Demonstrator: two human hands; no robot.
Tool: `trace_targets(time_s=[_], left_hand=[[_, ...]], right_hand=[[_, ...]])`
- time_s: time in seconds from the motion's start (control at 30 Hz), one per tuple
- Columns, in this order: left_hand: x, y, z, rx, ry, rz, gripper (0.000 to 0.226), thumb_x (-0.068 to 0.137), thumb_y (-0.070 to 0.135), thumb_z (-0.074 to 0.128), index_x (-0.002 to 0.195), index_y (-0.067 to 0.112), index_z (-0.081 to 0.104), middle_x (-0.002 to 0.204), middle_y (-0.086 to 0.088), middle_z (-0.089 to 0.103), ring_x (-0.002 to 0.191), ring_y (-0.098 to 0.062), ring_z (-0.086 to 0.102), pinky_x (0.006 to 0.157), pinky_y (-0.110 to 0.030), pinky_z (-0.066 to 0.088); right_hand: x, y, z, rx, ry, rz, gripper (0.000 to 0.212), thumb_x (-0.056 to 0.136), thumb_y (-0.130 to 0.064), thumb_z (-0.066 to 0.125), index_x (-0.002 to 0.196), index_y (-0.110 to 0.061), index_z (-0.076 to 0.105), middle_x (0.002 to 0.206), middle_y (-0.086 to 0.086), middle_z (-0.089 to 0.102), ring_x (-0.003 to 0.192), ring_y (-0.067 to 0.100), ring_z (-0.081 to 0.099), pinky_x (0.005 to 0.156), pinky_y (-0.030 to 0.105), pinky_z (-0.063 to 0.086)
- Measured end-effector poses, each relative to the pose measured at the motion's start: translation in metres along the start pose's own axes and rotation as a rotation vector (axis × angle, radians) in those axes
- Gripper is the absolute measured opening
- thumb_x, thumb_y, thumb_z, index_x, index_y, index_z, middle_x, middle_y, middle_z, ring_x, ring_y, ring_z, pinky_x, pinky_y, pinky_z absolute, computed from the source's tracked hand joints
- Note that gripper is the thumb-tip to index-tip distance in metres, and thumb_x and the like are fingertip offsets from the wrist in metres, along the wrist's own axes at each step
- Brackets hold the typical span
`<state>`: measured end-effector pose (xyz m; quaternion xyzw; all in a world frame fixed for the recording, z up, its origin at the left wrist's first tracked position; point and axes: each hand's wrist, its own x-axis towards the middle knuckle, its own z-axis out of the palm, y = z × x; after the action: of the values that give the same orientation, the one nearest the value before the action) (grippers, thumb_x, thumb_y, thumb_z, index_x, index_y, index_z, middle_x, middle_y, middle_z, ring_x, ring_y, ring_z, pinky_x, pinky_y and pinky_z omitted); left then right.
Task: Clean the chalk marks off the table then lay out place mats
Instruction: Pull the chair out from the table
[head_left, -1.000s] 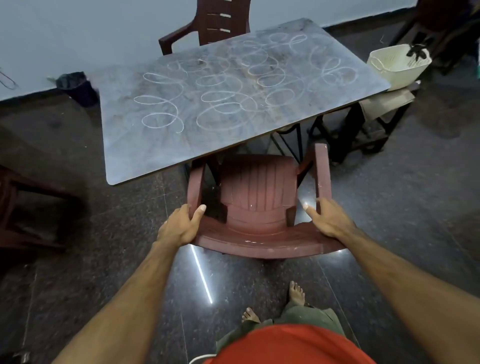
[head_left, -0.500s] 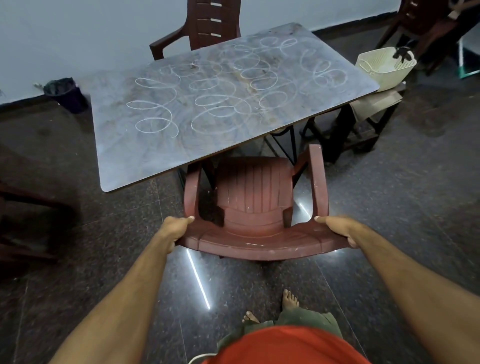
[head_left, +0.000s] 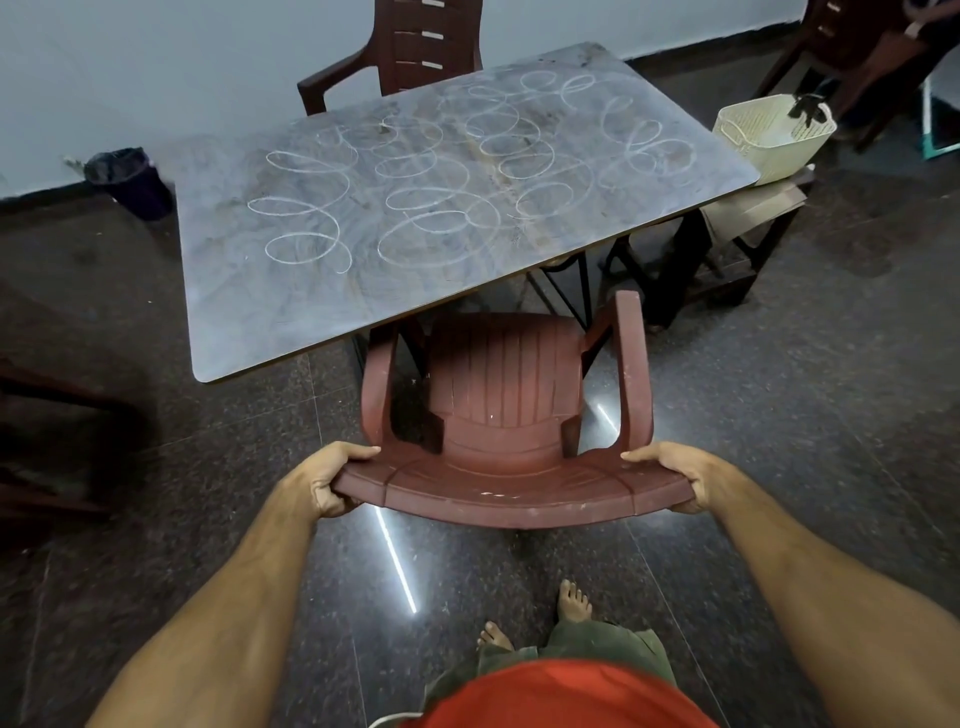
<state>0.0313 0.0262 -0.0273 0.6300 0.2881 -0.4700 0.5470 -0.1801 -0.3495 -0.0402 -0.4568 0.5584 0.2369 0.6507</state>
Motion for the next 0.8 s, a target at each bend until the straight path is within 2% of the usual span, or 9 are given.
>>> trace_targets(time_s=[0.13, 0.23, 0.27, 0.4, 0.47, 0.53, 0.6, 0.73, 0.8], left_hand=[[-0.001, 0.0, 0.0, -0.026, -0.013, 0.003, 0.01, 0.091, 0.001, 0.056, 0.094, -0.006, 0.062, 0.069, -0.018, 0.072, 0.053, -0.025, 0.071, 0.05, -0.037, 0.058], [-0.003, -0.002, 0.001, -0.059, -0.008, 0.01, 0.01, 0.091, -0.001, 0.054, 0.093, -0.007, 0.061, 0.067, -0.019, 0.071, 0.052, -0.026, 0.07, 0.047, -0.037, 0.058], [-0.003, -0.003, 0.001, -0.07, -0.008, 0.014, 0.01, 0.091, -0.002, 0.053, 0.094, -0.007, 0.061, 0.068, -0.019, 0.071, 0.052, -0.027, 0.07, 0.047, -0.038, 0.059], [-0.004, -0.008, 0.005, -0.107, -0.015, 0.016, 0.011, 0.091, -0.003, 0.051, 0.093, -0.008, 0.061, 0.067, -0.019, 0.071, 0.052, -0.027, 0.07, 0.051, -0.039, 0.058], [-0.006, -0.011, 0.007, -0.122, -0.018, 0.021, 0.012, 0.091, -0.003, 0.05, 0.092, -0.008, 0.06, 0.065, -0.019, 0.071, 0.05, -0.026, 0.069, 0.048, -0.038, 0.057], [-0.008, -0.012, 0.01, -0.144, -0.013, 0.02, 0.011, 0.091, -0.003, 0.05, 0.091, -0.008, 0.06, 0.064, -0.019, 0.07, 0.049, -0.026, 0.069, 0.045, -0.036, 0.058], [-0.009, -0.016, 0.014, -0.16, -0.012, 0.023, 0.011, 0.09, -0.004, 0.05, 0.092, -0.007, 0.061, 0.065, -0.019, 0.071, 0.05, -0.026, 0.07, 0.047, -0.037, 0.058], [-0.009, -0.024, 0.025, -0.207, -0.004, 0.032, 0.011, 0.088, -0.005, 0.052, 0.092, -0.006, 0.062, 0.067, -0.017, 0.071, 0.051, -0.025, 0.07, 0.05, -0.036, 0.058], [-0.009, -0.029, 0.033, -0.228, 0.011, 0.034, 0.011, 0.087, -0.005, 0.053, 0.092, -0.006, 0.062, 0.067, -0.016, 0.071, 0.051, -0.024, 0.07, 0.051, -0.035, 0.058]], right_hand=[[0.001, 0.0, -0.001, -0.033, 0.009, 0.014, 0.042, 0.087, -0.01, 0.07, 0.125, 0.005, 0.058, 0.119, 0.018, 0.069, 0.077, 0.026, 0.068, 0.067, 0.033, 0.059], [0.001, 0.001, -0.002, -0.031, 0.009, -0.001, 0.042, 0.088, -0.007, 0.069, 0.126, 0.006, 0.057, 0.12, 0.019, 0.068, 0.081, 0.027, 0.067, 0.074, 0.034, 0.058], [0.001, 0.001, -0.003, -0.032, 0.01, -0.003, 0.041, 0.088, -0.006, 0.069, 0.125, 0.006, 0.056, 0.116, 0.02, 0.069, 0.079, 0.027, 0.068, 0.073, 0.035, 0.059], [0.0, -0.003, -0.008, -0.055, 0.021, -0.002, 0.035, 0.089, -0.007, 0.068, 0.12, 0.005, 0.059, 0.088, 0.017, 0.072, 0.055, 0.023, 0.07, 0.051, 0.029, 0.058], [0.001, -0.006, -0.011, -0.066, 0.027, -0.006, 0.036, 0.088, -0.007, 0.069, 0.121, 0.005, 0.059, 0.087, 0.015, 0.071, 0.056, 0.023, 0.069, 0.052, 0.028, 0.058], [0.003, -0.008, -0.014, -0.082, 0.022, -0.014, 0.039, 0.089, -0.008, 0.069, 0.124, 0.005, 0.058, 0.091, 0.015, 0.07, 0.065, 0.023, 0.069, 0.056, 0.028, 0.058], [0.006, -0.01, -0.018, -0.097, 0.007, -0.015, 0.042, 0.089, -0.008, 0.068, 0.126, 0.005, 0.057, 0.093, 0.016, 0.07, 0.072, 0.024, 0.067, 0.063, 0.03, 0.057], [0.011, -0.021, -0.03, -0.108, -0.017, -0.028, 0.04, 0.09, -0.006, 0.066, 0.127, 0.006, 0.057, 0.094, 0.017, 0.07, 0.069, 0.025, 0.068, 0.065, 0.031, 0.058], [0.013, -0.03, -0.038, -0.127, -0.018, -0.038, 0.042, 0.089, -0.007, 0.067, 0.128, 0.005, 0.056, 0.1, 0.017, 0.069, 0.075, 0.025, 0.066, 0.074, 0.031, 0.056]])
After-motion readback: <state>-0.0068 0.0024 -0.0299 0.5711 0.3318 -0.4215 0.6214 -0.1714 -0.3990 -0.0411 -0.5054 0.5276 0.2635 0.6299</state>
